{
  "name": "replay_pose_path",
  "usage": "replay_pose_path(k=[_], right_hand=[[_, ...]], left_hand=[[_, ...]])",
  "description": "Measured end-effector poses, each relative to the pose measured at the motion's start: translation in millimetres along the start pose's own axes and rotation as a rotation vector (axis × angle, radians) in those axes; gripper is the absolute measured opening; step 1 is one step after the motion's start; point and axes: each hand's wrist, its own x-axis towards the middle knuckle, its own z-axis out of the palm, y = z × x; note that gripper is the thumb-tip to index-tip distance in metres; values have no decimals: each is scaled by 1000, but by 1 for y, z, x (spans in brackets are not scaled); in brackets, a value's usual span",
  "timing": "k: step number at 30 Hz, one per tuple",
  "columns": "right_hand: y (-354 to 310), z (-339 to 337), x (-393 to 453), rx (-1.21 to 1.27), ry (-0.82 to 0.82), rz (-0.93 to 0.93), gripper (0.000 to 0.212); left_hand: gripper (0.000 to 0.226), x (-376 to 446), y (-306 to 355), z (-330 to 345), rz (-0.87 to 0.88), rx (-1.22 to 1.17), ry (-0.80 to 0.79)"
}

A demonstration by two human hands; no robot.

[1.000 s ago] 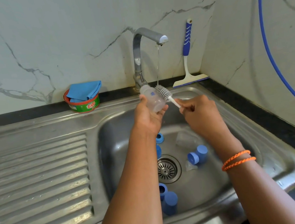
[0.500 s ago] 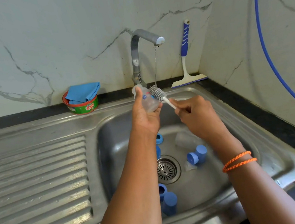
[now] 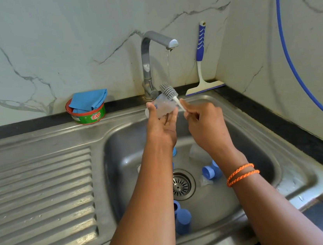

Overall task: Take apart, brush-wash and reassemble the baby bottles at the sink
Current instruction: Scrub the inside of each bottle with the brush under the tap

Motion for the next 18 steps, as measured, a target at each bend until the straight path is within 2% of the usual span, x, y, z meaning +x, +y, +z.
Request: replay_pose_path(k=[4,9,12,15,18], right_hand=[[5,-1,-2,-16,-57,-17,29],[13,2,2,-67,1,45,34],[7,3,4,-78,46,7,40],[5,2,1,-74,17,-41,29],[11,-1,-3,-87,-42,-41,25]], left_hand=[[56,2,4,-2,50,-116,32],[51,0,4,-1,50,-97,-13],[54,-3,0,0,15,-72,-41],[48,-3,3,0,9,-106,-35],[52,1,9,-2,31,-175,2]])
